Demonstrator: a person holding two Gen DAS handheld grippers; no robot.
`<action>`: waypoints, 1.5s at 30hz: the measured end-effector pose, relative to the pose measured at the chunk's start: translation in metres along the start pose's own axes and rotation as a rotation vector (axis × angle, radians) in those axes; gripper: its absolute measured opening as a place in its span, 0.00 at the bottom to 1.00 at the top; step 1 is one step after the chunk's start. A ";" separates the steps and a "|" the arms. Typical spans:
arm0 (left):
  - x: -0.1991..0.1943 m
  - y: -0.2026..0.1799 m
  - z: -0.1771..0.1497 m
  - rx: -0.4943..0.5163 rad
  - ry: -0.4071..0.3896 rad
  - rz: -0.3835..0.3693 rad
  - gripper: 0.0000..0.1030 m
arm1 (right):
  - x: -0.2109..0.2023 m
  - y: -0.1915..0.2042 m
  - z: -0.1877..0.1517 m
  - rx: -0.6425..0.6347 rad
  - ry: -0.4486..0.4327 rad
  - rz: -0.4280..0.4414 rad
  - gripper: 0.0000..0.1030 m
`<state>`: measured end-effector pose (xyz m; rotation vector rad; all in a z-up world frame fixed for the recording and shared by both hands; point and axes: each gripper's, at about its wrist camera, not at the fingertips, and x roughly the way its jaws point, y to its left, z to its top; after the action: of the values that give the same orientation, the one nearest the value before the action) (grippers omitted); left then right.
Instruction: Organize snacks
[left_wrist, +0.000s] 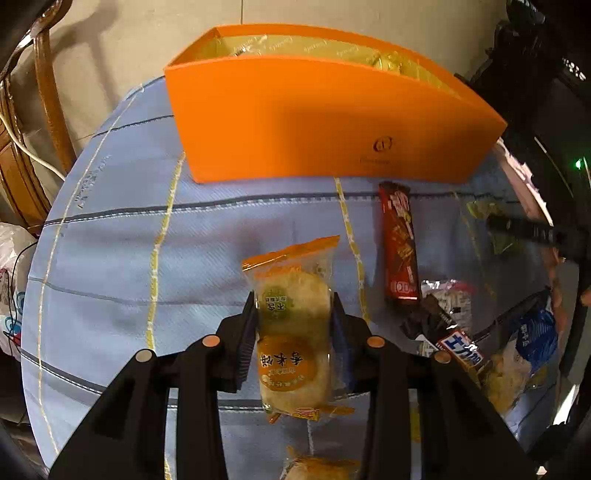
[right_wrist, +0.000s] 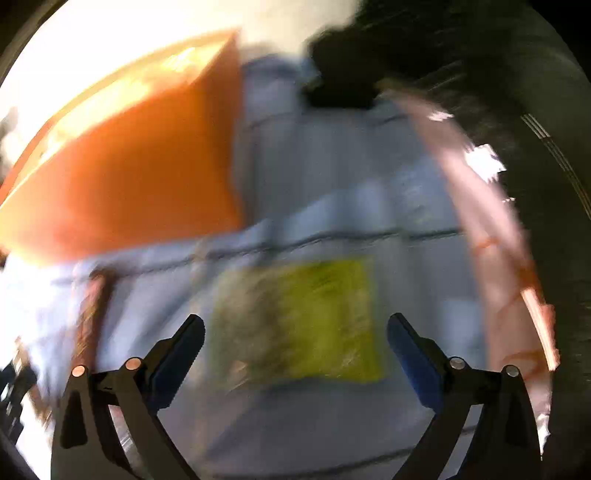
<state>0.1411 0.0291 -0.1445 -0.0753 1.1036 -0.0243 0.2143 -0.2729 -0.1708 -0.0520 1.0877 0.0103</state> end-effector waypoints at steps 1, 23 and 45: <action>0.000 0.001 0.001 -0.004 0.000 0.005 0.35 | 0.005 0.007 -0.002 -0.042 0.002 -0.094 0.97; -0.004 -0.019 0.015 0.057 -0.036 0.017 0.35 | -0.055 -0.014 0.000 0.124 -0.089 -0.068 0.18; -0.064 -0.022 0.208 0.079 -0.259 0.138 0.34 | -0.095 0.079 0.157 0.005 -0.163 0.155 0.18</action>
<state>0.2984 0.0208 0.0075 0.0675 0.8458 0.0640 0.3065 -0.1845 -0.0169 0.0373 0.9269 0.1490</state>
